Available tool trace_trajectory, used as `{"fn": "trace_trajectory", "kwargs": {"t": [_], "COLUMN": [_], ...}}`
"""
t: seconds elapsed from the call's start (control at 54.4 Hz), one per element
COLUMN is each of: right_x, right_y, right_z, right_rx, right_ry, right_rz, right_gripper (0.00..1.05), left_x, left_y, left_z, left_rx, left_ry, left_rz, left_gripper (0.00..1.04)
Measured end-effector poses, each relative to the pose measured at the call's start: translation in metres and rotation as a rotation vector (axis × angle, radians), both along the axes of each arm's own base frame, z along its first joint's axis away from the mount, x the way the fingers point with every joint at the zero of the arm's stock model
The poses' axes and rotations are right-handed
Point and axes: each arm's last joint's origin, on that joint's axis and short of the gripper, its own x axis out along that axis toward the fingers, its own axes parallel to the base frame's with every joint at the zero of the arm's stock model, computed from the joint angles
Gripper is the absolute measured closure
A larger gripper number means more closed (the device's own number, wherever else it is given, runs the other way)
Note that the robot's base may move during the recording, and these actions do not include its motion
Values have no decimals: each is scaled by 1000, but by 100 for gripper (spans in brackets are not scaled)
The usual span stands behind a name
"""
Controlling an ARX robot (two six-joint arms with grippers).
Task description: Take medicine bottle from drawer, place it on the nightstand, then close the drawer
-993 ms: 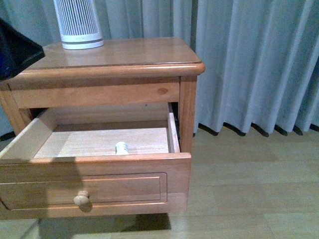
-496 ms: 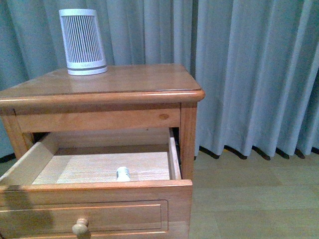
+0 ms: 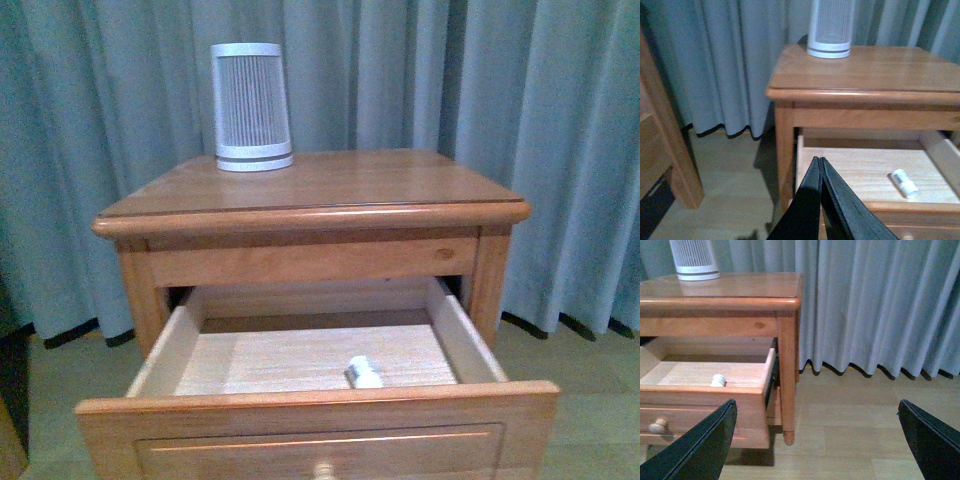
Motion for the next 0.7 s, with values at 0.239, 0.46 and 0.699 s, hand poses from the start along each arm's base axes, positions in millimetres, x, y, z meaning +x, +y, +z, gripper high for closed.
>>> {"fn": "trace_trajectory", "kwargs": {"t": [0.239, 0.46, 0.699], "right_x": [0, 4, 95], "right_y": [0, 3, 11], "right_z": [0, 25, 155], "right_rx": [0, 94, 26], "right_ry": [0, 351, 113], "right_rz": [6, 26, 60], "right_gripper": [7, 7, 7], "left_x": [-12, -21, -29], "left_y": [10, 10, 10], "left_z": [-17, -25, -32], "left_rx": [0, 0, 0], "left_ry": [-5, -10, -12], "left_rz": [10, 4, 5], "left_gripper": [101, 101, 101]}}
